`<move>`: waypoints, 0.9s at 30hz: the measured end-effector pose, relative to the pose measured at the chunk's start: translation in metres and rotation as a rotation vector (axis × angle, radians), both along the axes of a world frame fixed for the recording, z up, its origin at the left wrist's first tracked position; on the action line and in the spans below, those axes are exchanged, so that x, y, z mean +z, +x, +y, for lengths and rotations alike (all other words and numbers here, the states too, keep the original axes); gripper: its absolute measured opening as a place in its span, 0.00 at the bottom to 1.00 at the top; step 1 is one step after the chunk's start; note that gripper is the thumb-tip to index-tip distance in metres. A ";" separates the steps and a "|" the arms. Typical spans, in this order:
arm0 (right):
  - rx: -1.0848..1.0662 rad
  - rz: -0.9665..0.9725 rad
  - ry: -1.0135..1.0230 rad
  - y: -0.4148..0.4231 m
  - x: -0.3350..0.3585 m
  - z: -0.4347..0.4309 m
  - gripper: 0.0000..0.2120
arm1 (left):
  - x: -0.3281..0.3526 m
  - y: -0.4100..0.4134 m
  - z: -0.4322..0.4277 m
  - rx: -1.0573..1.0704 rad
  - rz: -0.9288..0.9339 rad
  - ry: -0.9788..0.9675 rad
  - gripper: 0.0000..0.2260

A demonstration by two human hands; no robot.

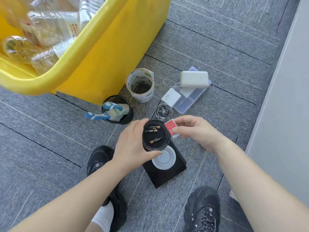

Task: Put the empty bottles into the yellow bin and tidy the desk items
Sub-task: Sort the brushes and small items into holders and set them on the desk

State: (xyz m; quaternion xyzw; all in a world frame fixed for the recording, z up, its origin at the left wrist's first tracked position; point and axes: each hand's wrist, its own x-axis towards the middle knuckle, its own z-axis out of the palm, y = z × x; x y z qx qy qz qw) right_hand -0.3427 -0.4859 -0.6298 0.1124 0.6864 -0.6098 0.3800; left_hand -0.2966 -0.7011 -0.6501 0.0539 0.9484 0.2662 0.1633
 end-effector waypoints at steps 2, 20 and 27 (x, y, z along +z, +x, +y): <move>0.061 -0.064 -0.101 0.002 0.007 0.000 0.11 | 0.002 -0.001 0.003 0.000 0.010 -0.001 0.44; -0.195 0.011 0.847 0.047 -0.088 0.062 0.28 | -0.007 -0.024 0.079 -0.224 0.069 0.015 0.44; -0.272 -0.116 0.826 0.041 -0.096 0.061 0.21 | -0.020 -0.023 0.097 -0.207 0.028 -0.060 0.44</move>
